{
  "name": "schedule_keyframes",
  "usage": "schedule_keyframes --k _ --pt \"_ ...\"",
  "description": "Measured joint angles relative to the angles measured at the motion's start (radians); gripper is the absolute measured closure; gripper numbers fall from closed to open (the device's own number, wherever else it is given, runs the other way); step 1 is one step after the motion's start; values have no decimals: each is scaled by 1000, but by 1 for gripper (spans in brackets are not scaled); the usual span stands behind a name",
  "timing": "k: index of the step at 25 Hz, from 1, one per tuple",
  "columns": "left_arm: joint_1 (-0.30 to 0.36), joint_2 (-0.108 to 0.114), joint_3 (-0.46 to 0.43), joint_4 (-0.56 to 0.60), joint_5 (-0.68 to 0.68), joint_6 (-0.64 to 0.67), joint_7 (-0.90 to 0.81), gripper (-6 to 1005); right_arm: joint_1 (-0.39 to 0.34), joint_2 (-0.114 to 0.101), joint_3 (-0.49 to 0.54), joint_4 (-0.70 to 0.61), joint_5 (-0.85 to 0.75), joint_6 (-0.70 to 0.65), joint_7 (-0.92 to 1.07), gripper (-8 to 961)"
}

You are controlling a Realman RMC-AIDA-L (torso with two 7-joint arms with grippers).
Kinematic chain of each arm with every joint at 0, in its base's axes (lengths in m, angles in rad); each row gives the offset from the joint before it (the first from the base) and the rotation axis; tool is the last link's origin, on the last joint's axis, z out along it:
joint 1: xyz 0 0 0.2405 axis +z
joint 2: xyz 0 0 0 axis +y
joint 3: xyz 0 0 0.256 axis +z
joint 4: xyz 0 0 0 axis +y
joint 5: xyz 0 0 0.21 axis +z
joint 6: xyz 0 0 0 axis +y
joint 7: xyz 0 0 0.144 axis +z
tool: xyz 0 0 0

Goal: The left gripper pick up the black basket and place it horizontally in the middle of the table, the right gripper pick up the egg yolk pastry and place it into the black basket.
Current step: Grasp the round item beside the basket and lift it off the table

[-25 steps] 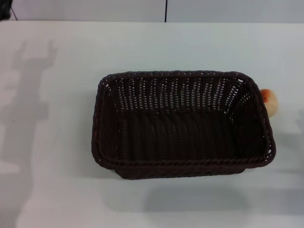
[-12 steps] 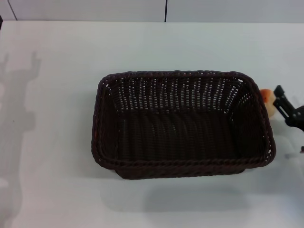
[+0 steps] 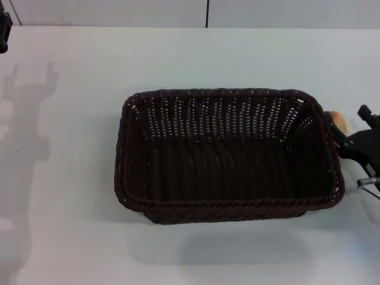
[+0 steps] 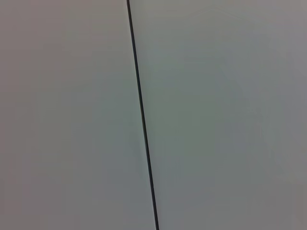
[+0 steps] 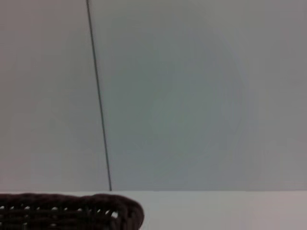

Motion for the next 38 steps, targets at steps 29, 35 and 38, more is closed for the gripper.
schedule_keyframes --k 29,35,38 --pt "0 1 6 -1 24 -2 -1 217 -24 0 66 6 11 28 4 751" --pt "0 2 6 -1 24 -2 -1 217 -50 0 81 6 11 -42 4 882" --pt "0 2 6 -1 24 -2 -1 217 -77 0 78 12 8 -153 -1 911"
